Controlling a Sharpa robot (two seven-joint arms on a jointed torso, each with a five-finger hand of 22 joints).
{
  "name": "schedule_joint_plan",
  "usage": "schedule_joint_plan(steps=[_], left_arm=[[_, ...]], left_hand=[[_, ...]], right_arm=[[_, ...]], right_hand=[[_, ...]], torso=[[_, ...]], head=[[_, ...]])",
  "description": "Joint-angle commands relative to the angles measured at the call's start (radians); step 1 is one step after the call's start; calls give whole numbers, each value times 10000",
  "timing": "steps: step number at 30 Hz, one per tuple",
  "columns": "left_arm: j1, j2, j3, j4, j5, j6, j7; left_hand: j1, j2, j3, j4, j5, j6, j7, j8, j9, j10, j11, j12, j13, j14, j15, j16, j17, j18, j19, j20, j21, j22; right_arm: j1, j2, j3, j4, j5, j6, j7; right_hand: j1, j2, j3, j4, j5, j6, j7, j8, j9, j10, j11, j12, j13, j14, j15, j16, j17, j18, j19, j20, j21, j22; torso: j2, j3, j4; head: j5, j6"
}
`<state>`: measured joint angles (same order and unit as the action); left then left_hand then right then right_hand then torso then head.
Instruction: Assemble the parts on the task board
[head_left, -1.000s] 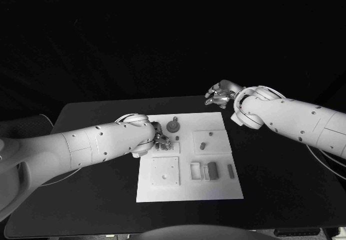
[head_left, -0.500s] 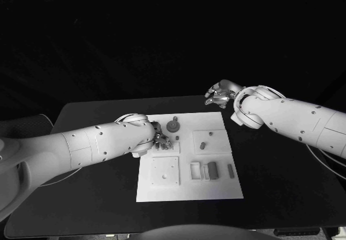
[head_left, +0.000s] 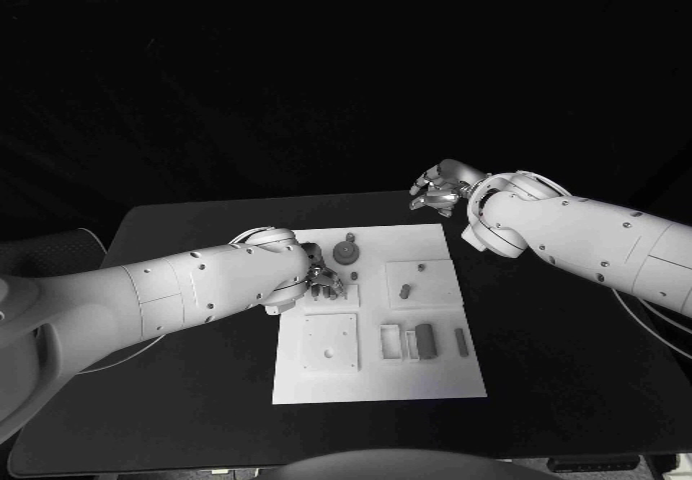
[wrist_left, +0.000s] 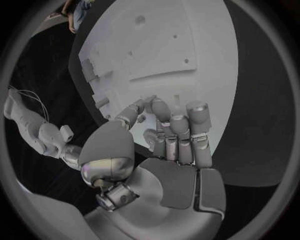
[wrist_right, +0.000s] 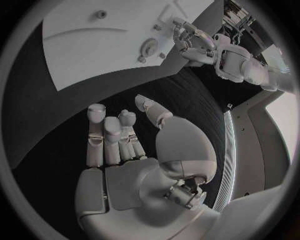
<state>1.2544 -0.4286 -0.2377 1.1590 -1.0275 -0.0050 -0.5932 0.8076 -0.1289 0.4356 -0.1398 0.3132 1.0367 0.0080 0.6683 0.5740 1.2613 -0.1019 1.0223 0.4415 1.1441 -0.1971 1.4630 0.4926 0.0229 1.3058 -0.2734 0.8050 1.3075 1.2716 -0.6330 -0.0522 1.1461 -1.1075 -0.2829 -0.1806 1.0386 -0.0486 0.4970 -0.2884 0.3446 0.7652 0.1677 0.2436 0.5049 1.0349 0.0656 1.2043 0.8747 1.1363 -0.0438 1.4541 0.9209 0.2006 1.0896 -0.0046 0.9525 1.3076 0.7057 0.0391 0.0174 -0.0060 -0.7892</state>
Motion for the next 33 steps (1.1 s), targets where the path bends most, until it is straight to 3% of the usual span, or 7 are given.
schedule_joint_plan(steps=[1,11,26,33], left_arm=[[-1,5,4,23,79,-104,173],[-1,-14,5,19,162,20,200],[-1,-90,6,42,173,-100,239],[7,-390,11,267,472,-185,317]], left_hand=[[-87,-7,-43,4,-36,-43,14,25,-14,-54,19,19,1,22,-64,-12,10,624,-17,-34,-32,143],[-183,-244,-182,-10,-181,-72,18,32,-34,-80,22,18,-1,-5,-61,-11,16,640,-47,-34,-47,148],[-110,-174,-226,-115,-213,-77,18,51,-43,-89,22,27,3,-18,-62,-1,24,650,-51,-30,-46,154],[-97,-60,-280,-209,-222,-203,81,24,-75,-277,88,-51,-26,-197,6,-74,3,634,-240,2,-149,139]], right_arm=[[-4,-2,0,10,-51,90,64],[-5,-2,0,8,-51,93,64],[-6,-10,0,5,-51,93,67],[-15,-18,0,-17,-51,87,74]], right_hand=[[-121,-9,43,6,39,64,120,41,-11,-86,0,40,-14,-50,24,3,-9,612,17,-31,-54,126],[-122,-3,46,8,40,64,120,42,-11,-86,0,41,-16,-50,24,3,-10,612,18,-31,-54,127],[-123,-3,47,6,39,64,120,44,-11,-86,0,43,-18,-49,24,4,-11,612,18,-32,-54,127],[-124,-3,47,6,39,64,120,45,-12,-87,0,44,-19,-49,24,5,-11,612,19,-32,-54,127]], torso=[[1,3,-2],[-2,4,-1],[-1,0,1],[-8,1,1]], head=[[5,11],[-2,1],[-2,-6],[-4,34]])
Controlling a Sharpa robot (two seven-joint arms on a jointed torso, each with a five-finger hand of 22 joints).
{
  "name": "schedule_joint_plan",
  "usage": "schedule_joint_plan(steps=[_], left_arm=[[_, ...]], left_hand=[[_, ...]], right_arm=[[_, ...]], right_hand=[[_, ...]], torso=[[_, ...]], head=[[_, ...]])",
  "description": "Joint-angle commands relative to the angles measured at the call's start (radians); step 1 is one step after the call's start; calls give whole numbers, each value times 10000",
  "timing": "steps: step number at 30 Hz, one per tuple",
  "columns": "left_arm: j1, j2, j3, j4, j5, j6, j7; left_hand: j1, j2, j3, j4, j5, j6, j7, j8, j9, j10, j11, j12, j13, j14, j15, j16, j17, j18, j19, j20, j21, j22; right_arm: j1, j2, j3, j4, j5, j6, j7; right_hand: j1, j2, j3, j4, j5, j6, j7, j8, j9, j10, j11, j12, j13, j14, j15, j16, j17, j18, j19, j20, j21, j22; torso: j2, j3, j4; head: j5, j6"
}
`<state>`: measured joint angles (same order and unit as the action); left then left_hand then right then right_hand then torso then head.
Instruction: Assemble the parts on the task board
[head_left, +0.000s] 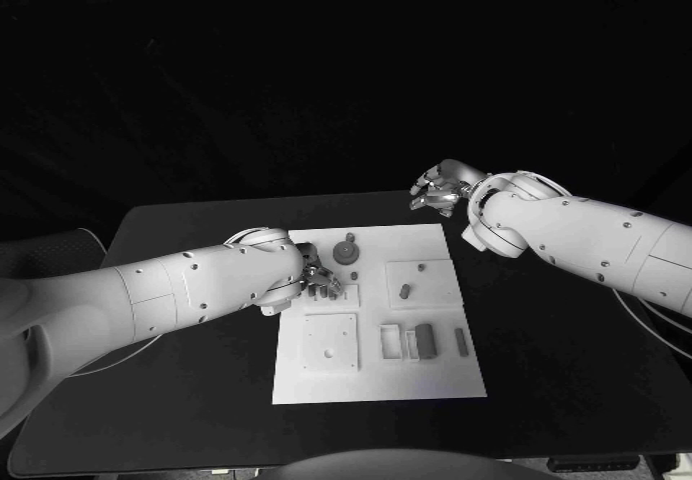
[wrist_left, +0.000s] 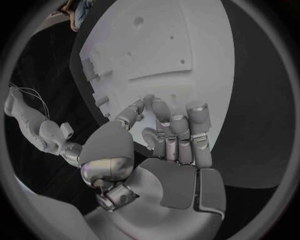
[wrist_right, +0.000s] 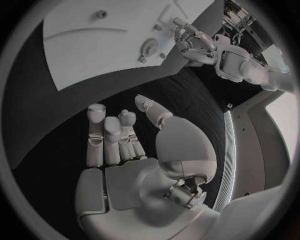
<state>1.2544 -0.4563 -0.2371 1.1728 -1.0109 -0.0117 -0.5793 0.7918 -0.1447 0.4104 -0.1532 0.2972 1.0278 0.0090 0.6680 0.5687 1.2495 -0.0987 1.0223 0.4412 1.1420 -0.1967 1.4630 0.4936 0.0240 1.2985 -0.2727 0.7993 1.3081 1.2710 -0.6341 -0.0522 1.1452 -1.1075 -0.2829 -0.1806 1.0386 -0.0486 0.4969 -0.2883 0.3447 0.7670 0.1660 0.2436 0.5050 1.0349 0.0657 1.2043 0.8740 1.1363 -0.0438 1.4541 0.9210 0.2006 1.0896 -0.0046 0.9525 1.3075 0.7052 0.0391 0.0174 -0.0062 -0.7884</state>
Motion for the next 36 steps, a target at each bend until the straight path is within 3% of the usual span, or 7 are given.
schedule_joint_plan(steps=[1,10,16,20,25,28,36], left_arm=[[8,-152,7,168,333,-127,175],[49,-497,23,509,846,-197,270],[114,-743,103,827,936,-404,533],[157,-866,400,901,958,-440,564],[402,-1066,547,939,1265,-570,606],[607,-1162,562,899,1291,-571,636],[1015,-1097,575,313,1389,-200,669]], left_hand=[[66,104,-30,-82,-61,-120,73,27,-23,-164,59,-51,-23,-183,4,-74,-7,622,-174,-3,-95,133],[82,106,-70,-147,-62,-171,99,34,-32,-216,84,-55,-24,-241,31,-78,-5,615,-226,2,-119,135],[65,137,-80,-147,-58,-201,111,33,-39,-242,96,-62,-28,-266,43,-86,-9,619,-248,-2,-136,131],[67,233,-71,-174,-39,-351,176,-46,-97,-347,155,-147,-77,-352,100,-178,-62,607,-337,11,-222,99],[249,552,130,-278,42,-806,406,-442,-314,-641,385,-432,-225,-585,313,-513,-252,531,-613,125,-535,-39],[590,986,362,-474,46,-1138,638,-797,-471,-997,609,-847,-412,-789,533,-830,-402,477,-868,302,-861,-208],[824,1131,470,-674,31,-1489,1055,-1314,-587,-1580,1081,-2280,-1009,-1396,1070,-2156,-890,372,-1625,832,-2074,-943]], right_arm=[[-11,-8,0,-12,-51,87,74],[-26,-36,0,-65,-51,82,76],[-50,-68,0,-89,-51,87,79],[-55,-66,0,-88,-51,87,85],[-55,-94,0,-114,-51,92,85],[-56,-99,0,-144,-51,96,87],[-84,-94,0,-191,-45,92,91]], right_hand=[[-125,-3,48,6,39,47,138,45,-13,-87,0,44,-12,-49,24,5,-13,612,19,-32,-54,128],[-127,-4,48,6,39,46,138,46,-14,-86,0,46,-13,-48,24,5,-13,612,20,-32,-54,128],[-127,-2,49,6,39,46,138,46,-14,-86,0,47,-14,-48,24,6,-13,612,20,-32,-53,128],[-127,-2,49,6,40,46,138,47,-14,-86,0,47,-14,-48,24,6,-14,612,20,-32,-53,129],[-129,-2,49,6,39,47,138,47,-14,-86,0,48,-15,-47,25,7,-14,612,21,-32,-53,129],[-131,-2,48,8,39,47,138,48,-14,-85,0,49,-15,-47,25,7,-14,612,22,-32,-53,129],[-138,2,47,12,39,49,138,50,-14,-84,1,50,-16,-46,25,8,-15,612,23,-32,-52,129]], torso=[[-3,1,1],[-2,6,1],[0,-1,-9],[-1,10,-3],[-3,14,5],[-2,15,3],[1,9,0]], head=[[-2,25],[-11,114],[-14,178],[-2,264],[2,379],[0,473],[19,649]])
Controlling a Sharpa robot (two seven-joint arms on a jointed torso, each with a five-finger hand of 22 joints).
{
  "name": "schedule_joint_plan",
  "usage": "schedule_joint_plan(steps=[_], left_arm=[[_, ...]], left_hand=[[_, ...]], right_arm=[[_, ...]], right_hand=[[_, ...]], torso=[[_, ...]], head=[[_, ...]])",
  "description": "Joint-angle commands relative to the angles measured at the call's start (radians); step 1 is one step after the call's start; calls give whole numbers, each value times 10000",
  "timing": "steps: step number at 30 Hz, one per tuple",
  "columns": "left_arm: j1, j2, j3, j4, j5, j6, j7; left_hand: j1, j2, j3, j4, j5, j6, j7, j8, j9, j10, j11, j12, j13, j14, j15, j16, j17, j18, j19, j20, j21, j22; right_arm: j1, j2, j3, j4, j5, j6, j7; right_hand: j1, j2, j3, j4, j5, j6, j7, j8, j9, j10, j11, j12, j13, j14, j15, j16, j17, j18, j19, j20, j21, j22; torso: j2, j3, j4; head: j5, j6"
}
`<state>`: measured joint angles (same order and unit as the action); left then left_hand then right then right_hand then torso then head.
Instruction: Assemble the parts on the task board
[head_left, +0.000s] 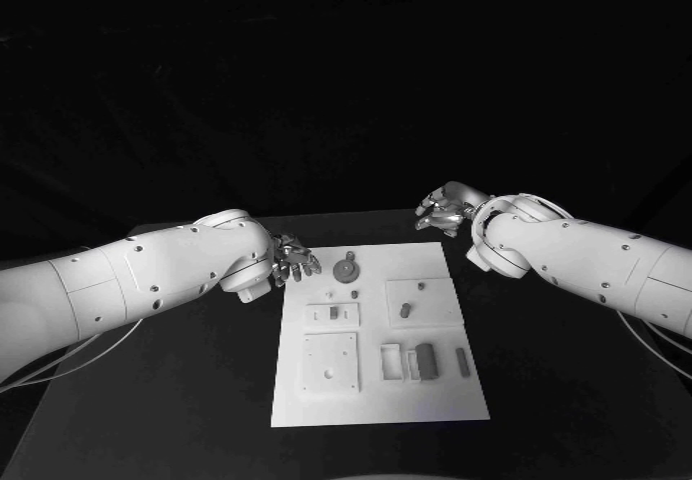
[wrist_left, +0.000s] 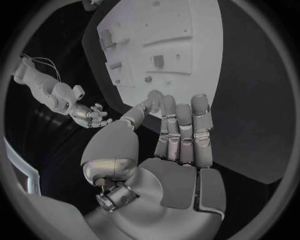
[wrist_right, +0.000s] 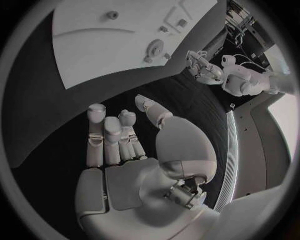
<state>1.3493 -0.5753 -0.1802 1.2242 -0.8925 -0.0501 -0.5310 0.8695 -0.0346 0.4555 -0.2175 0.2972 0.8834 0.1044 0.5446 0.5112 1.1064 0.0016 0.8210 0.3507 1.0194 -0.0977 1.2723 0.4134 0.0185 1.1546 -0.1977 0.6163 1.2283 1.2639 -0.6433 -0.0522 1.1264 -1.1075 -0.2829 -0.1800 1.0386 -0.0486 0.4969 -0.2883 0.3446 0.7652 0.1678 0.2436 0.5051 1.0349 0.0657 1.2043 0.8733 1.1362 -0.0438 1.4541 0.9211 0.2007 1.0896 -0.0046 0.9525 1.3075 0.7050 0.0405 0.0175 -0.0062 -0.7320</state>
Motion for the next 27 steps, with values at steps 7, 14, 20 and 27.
schedule_joint_plan(steps=[7,14,20,27], left_arm=[[119,418,7,-1236,26,109,402],[144,994,-7,-2495,-1120,208,743],[126,1585,-41,-3672,-1263,324,1251],[57,2003,-58,-4375,-1133,492,1531]], left_hand=[[-202,-141,0,273,-494,-288,339,-521,-88,-422,398,-1412,-498,-509,502,-1158,-292,470,-586,495,-1054,-680],[-578,-535,45,949,-706,-104,160,-963,-97,-173,557,-2744,-885,-426,584,-1408,-125,584,-520,602,-1247,-762],[-484,-469,17,1007,-608,69,153,-1202,-31,264,472,-3227,-892,119,442,-1475,83,658,-67,496,-1178,-757],[-515,-660,-88,991,-667,-365,326,-1696,-156,425,455,-3525,-856,255,411,-1556,300,656,71,451,-1188,-735]], right_arm=[[-18,-9,0,-28,-43,83,83],[-18,-33,0,-21,-42,-22,9],[-18,17,0,-44,-43,-15,6],[-18,69,1,-78,-43,-5,9]], right_hand=[[-144,6,47,14,39,68,120,51,-15,-84,1,52,-11,-45,25,8,-16,611,25,-31,-52,129],[-148,8,46,16,41,69,120,52,-15,-83,0,53,-11,-44,25,9,-17,611,26,-31,-52,129],[-139,49,65,16,57,77,117,58,-14,-78,-2,57,-14,-39,24,11,-18,611,27,-33,-53,129],[-138,53,69,14,63,78,117,59,-14,-78,-2,57,-16,-39,24,11,-19,611,26,-33,-53,129]], torso=[[12,-15,-15],[15,-10,0],[28,-33,-18],[31,-27,-12]], head=[[40,243],[-12,307],[-7,408],[-52,453]])
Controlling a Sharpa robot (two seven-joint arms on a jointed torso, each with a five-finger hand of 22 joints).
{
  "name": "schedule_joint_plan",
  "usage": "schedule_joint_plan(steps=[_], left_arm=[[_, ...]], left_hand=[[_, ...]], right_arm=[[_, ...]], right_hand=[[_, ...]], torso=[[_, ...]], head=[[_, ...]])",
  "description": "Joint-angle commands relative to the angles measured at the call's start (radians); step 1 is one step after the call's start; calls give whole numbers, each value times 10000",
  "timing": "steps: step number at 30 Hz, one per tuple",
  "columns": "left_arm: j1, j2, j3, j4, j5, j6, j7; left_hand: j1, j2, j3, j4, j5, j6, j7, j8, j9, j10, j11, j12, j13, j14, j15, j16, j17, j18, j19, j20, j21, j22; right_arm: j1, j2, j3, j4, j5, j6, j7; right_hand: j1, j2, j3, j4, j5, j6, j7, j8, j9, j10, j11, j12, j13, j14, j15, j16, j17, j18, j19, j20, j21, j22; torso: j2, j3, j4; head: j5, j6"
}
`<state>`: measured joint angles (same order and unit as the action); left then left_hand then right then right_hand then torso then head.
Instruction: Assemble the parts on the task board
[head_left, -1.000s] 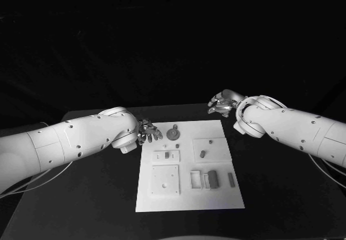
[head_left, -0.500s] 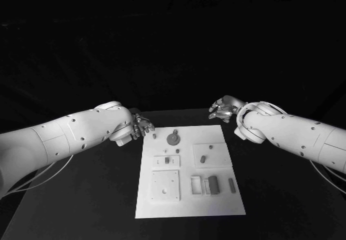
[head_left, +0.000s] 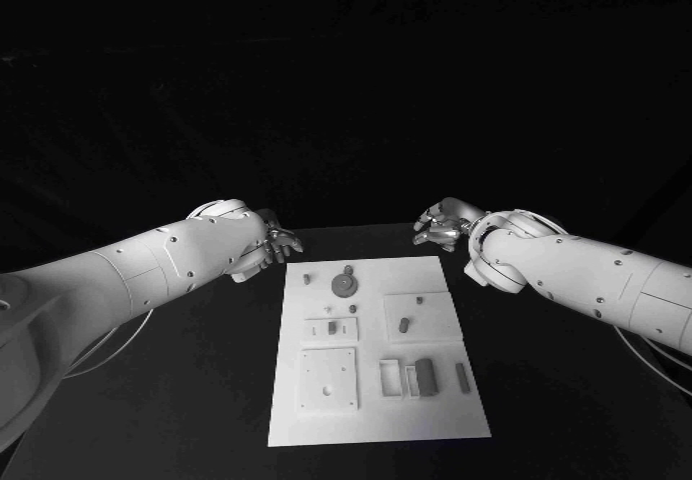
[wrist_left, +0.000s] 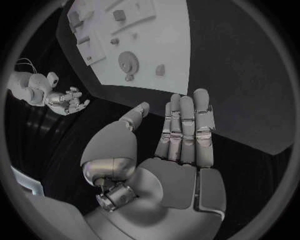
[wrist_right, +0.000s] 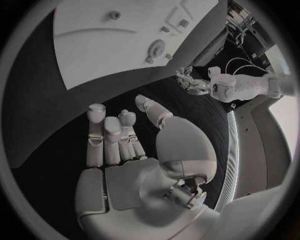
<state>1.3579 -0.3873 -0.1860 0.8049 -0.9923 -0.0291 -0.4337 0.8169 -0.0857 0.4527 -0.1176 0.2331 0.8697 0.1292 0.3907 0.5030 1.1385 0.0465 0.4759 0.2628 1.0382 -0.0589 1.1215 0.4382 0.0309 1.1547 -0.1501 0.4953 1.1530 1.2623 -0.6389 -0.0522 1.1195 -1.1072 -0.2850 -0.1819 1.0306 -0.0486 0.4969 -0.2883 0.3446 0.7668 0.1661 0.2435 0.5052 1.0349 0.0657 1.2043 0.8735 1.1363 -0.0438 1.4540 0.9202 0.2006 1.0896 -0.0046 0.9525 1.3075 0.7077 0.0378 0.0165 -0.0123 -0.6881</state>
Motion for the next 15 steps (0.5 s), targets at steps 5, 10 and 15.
schedule_joint_plan(steps=[5,10,15], left_arm=[[-98,374,-7,-559,-135,492,662],[-216,561,-48,-804,-144,530,730],[-335,654,-49,-1025,-254,419,765]], left_hand=[[-95,-314,-136,40,-96,-101,216,-204,-88,184,19,-176,63,96,24,-56,176,542,113,-39,37,61],[-92,-301,-139,30,-102,-5,213,-203,-85,208,19,-219,85,97,24,-58,236,547,119,-38,44,86],[-127,-346,-187,15,-176,-110,222,-334,-145,211,20,-287,107,158,17,0,343,567,189,-51,99,143]], right_arm=[[-2,69,1,-28,-46,17,35],[-2,107,1,-31,-46,26,37],[-3,108,1,-18,-46,27,39]], right_hand=[[-59,55,72,13,66,61,134,60,-15,-77,-2,58,-18,-38,23,11,-10,612,26,-34,-53,129],[-61,57,73,13,69,61,134,60,-15,-76,-2,59,-19,-38,23,11,-11,612,27,-34,-53,130],[-63,59,74,14,70,61,134,61,-15,-76,-2,59,-20,-37,23,11,-11,612,27,-33,-53,130]], torso=[[-4,2,-7],[-2,13,-10],[1,12,-11]], head=[[25,10],[53,-1],[25,-24]])
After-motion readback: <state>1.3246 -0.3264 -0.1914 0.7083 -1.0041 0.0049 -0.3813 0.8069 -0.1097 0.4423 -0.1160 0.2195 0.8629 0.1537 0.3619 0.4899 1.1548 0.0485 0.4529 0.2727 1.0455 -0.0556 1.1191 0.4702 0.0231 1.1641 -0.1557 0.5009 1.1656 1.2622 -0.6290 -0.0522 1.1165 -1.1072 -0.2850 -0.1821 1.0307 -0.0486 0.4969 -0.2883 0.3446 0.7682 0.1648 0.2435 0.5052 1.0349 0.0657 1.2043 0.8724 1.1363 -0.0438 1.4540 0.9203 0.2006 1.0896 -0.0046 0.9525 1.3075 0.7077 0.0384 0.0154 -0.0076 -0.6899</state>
